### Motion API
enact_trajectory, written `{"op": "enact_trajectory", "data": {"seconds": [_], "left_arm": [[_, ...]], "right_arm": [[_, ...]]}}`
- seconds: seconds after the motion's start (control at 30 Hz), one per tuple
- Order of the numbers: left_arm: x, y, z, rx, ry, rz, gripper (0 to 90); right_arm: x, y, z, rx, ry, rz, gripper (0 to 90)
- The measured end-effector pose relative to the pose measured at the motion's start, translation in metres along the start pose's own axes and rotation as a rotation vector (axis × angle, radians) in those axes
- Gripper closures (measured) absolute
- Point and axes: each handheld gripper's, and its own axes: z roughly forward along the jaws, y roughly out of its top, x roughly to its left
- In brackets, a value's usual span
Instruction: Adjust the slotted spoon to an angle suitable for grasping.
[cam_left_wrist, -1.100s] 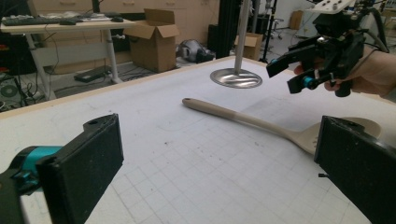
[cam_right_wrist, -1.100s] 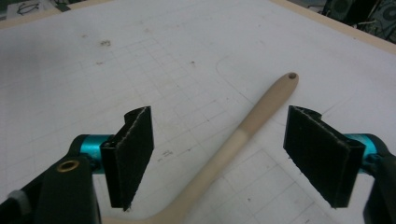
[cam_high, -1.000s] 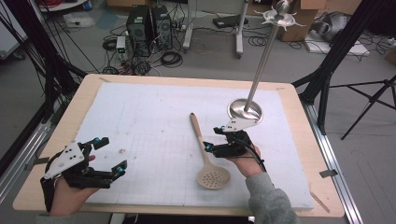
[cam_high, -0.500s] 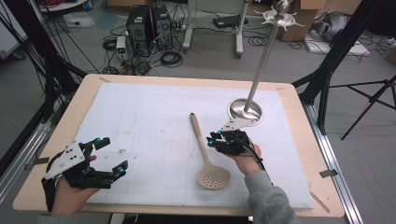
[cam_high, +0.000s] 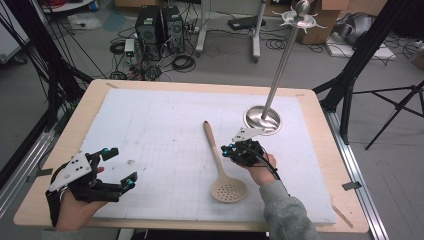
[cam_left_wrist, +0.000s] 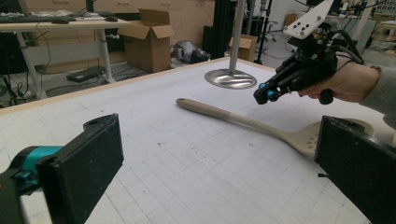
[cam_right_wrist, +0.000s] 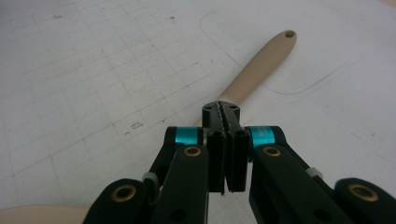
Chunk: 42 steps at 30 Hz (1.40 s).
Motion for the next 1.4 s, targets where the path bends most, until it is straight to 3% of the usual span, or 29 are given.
{"op": "enact_trajectory", "data": {"seconds": [0.33,0.87,1.1,1.4], "left_arm": [[-0.001,0.000,0.001,0.001,-0.004,0.003,1.7],[-0.001,-0.002,0.004,0.006,-0.010,-0.006,1.7],[-0.001,-0.003,0.005,0.011,-0.015,-0.009,1.7],[-0.001,-0.004,0.006,0.014,-0.018,-0.011,1.7]], "right_arm": [[-0.007,-0.004,0.008,0.025,0.026,0.021,89.4],[-0.014,-0.009,0.024,0.042,0.003,0.004,89.8],[-0.021,-0.012,0.031,0.041,0.009,0.048,89.8],[-0.023,-0.014,0.037,0.043,0.029,0.054,90.0]]}}
